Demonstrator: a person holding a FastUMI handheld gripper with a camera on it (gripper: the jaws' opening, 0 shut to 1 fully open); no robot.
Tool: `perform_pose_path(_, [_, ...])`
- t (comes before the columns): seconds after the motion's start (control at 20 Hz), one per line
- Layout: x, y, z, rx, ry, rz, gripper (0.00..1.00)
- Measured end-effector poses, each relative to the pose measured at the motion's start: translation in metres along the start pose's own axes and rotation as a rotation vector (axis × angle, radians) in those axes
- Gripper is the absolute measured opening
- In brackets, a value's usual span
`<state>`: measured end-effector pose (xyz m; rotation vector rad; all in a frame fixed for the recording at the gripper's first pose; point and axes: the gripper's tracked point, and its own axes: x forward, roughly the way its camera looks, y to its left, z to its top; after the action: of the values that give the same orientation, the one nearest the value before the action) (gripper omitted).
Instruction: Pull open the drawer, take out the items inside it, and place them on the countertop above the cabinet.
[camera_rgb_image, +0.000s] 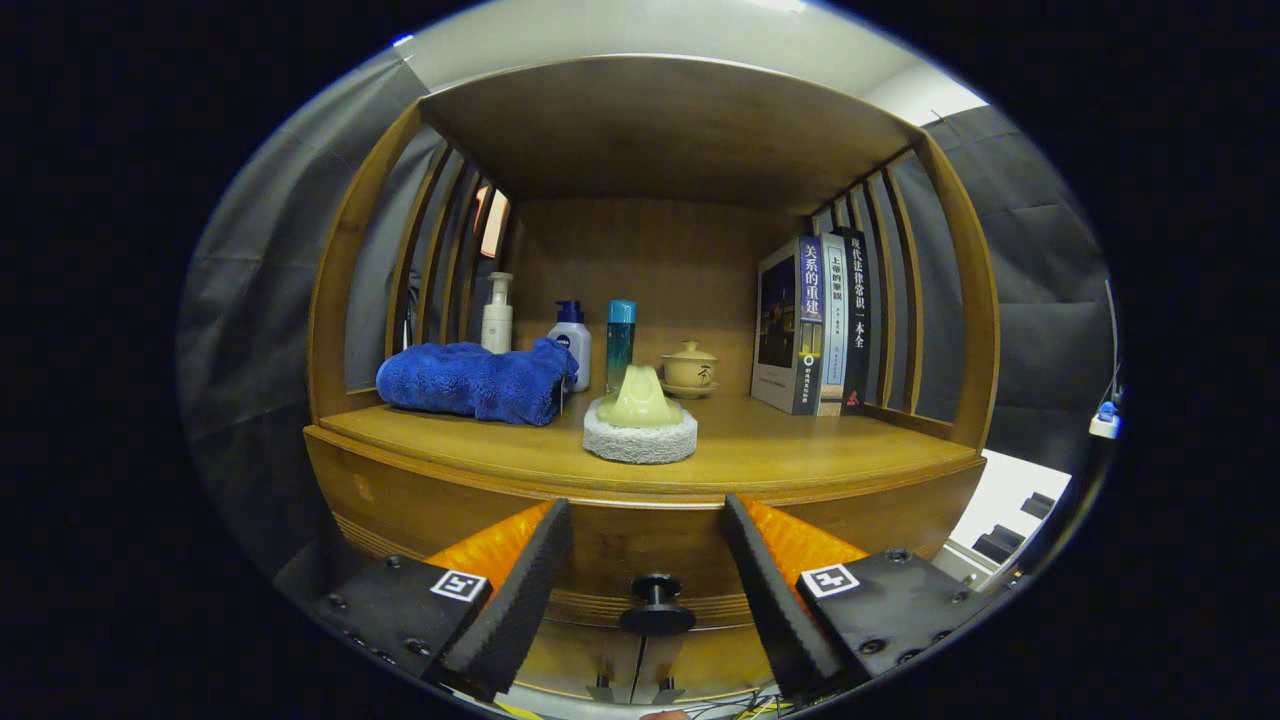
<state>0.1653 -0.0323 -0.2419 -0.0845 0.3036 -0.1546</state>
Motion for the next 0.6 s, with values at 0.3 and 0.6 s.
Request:
perform_pose_path(0.3, [-0.005,-0.001,-0.006,0.001,0.029,0.014,0.98])
perform_pose_path(0.6, [-0.051,-0.006,0.035,0.041,-0.048,0.03,0.99])
